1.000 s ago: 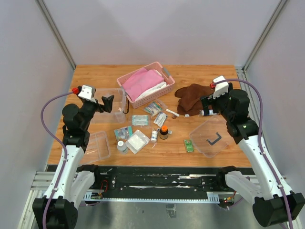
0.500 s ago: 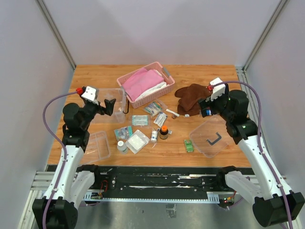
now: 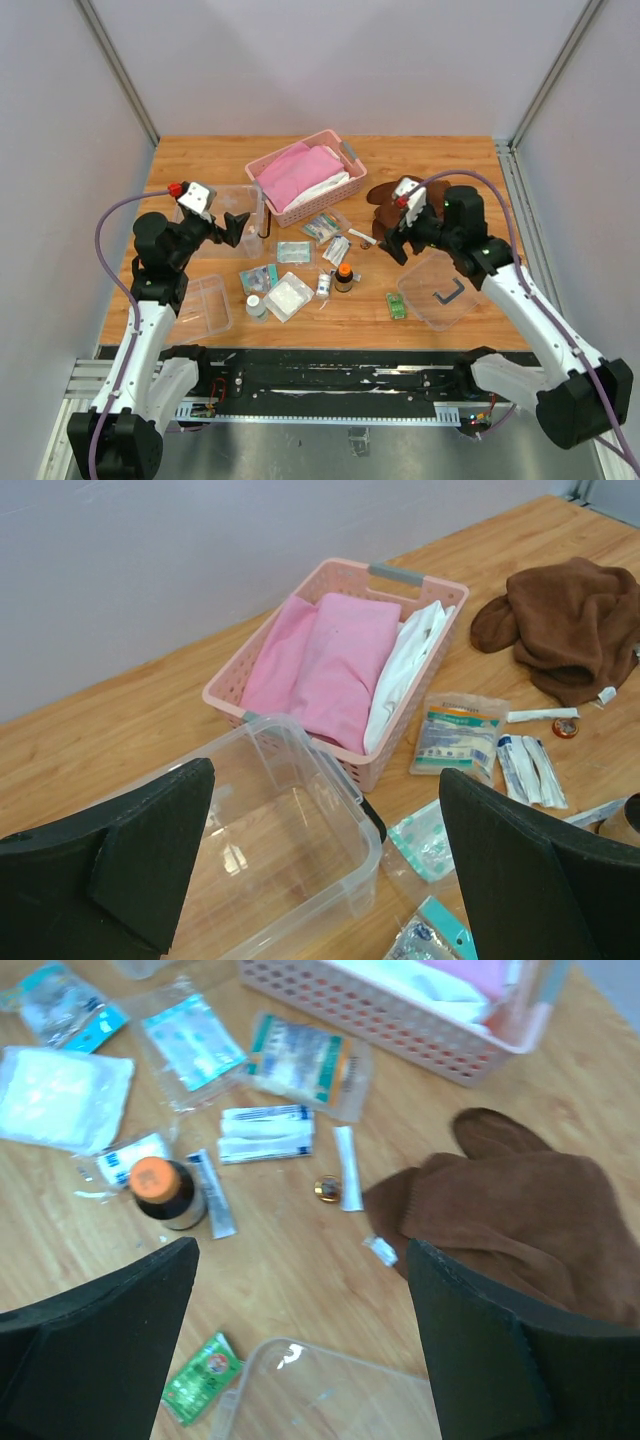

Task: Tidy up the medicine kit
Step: Pick up the pill bottle at the center of the board.

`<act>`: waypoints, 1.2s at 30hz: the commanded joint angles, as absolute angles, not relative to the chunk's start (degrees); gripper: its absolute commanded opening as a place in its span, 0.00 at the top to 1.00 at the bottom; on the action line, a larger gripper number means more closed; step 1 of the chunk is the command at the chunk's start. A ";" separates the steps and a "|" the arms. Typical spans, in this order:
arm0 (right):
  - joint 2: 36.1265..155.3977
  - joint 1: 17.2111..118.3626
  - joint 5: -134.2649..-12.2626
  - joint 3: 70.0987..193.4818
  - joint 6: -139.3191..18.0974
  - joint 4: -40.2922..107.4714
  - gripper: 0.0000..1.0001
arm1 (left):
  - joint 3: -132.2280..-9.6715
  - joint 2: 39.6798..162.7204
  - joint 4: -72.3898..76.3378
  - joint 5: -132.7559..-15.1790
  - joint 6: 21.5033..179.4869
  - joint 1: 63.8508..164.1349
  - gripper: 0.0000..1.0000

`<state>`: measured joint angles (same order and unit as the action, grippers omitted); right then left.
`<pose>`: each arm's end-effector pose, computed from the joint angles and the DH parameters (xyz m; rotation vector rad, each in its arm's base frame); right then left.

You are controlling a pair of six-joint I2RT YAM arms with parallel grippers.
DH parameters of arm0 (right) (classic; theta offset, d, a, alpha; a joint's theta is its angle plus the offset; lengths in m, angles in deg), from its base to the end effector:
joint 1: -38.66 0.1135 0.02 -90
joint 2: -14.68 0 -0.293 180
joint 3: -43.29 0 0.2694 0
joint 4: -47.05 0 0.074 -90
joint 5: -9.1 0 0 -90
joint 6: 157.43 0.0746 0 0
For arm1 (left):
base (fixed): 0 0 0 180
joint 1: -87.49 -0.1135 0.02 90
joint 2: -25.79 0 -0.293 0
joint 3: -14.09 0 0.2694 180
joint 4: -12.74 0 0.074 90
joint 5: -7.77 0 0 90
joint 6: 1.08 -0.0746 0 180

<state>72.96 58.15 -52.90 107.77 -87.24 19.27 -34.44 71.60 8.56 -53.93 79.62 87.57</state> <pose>0.2370 0.1210 0.3404 -0.9435 1.6833 0.4707 0.2245 -0.0357 0.3328 0.5075 1.5170 -0.2687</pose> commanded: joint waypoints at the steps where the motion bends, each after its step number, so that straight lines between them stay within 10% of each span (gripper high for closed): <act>1: 78.67 64.35 -49.39 110.30 -89.03 17.38 0.15 | -34.47 71.59 10.32 -51.71 78.46 87.32 0.01; 36: 106.93 78.26 -51.93 121.37 -93.18 9.14 0.46 | -33.52 70.69 10.77 -49.09 77.88 87.32 0.01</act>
